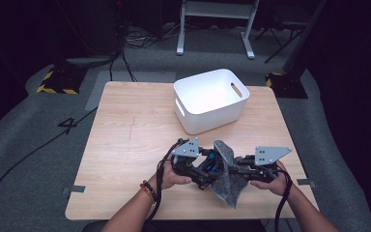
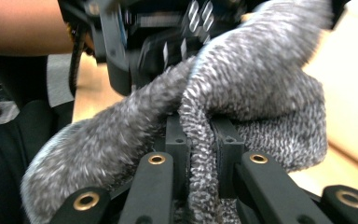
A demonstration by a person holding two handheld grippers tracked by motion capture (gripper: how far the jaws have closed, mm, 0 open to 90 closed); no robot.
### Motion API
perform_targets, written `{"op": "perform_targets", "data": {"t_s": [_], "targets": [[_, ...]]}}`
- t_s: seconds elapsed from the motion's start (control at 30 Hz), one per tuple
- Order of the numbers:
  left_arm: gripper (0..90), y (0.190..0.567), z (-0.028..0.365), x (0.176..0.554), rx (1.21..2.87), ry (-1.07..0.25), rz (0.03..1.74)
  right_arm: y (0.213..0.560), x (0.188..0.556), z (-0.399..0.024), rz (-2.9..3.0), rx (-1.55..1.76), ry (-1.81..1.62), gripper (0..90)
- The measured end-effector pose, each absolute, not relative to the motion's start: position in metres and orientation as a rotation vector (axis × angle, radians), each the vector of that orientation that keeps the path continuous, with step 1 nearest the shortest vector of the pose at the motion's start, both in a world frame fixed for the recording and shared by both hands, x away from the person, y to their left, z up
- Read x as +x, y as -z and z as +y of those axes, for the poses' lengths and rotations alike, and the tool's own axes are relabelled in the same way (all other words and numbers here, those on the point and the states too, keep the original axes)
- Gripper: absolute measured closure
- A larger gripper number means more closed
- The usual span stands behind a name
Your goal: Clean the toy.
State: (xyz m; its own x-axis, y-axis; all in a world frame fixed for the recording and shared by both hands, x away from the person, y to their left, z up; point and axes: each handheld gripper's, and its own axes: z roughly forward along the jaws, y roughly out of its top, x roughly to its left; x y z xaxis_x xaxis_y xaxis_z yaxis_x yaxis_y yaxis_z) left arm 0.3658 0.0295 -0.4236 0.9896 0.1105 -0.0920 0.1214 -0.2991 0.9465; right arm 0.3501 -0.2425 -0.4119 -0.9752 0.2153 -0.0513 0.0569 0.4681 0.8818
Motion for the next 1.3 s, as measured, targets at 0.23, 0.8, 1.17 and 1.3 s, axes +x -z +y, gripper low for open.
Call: {"op": "perform_targets", "data": {"t_s": [0.23, 0.8, 1.17, 1.3], "targets": [[25.2, 0.415, 0.029, 0.362, 1.842, 0.005, 0.157, 0.433, 0.347, -0.216, 2.669, 0.181, -1.446, 80.0], [25.2, 0.404, 0.039, 0.361, 1.799, -0.027, 0.165, 0.468, 0.354, -0.197, 2.795, 0.161, -1.282, 79.9], [25.2, 0.418, 0.035, 0.364, 1.869, -0.001, 0.164, 0.446, 0.360, -0.232, 2.653, 0.277, -1.393, 79.9], [25.2, 0.425, 0.034, 0.370, 1.890, -0.002, 0.186, 0.426, 0.356, -0.244, 2.574, 0.241, -1.547, 79.9]]}}
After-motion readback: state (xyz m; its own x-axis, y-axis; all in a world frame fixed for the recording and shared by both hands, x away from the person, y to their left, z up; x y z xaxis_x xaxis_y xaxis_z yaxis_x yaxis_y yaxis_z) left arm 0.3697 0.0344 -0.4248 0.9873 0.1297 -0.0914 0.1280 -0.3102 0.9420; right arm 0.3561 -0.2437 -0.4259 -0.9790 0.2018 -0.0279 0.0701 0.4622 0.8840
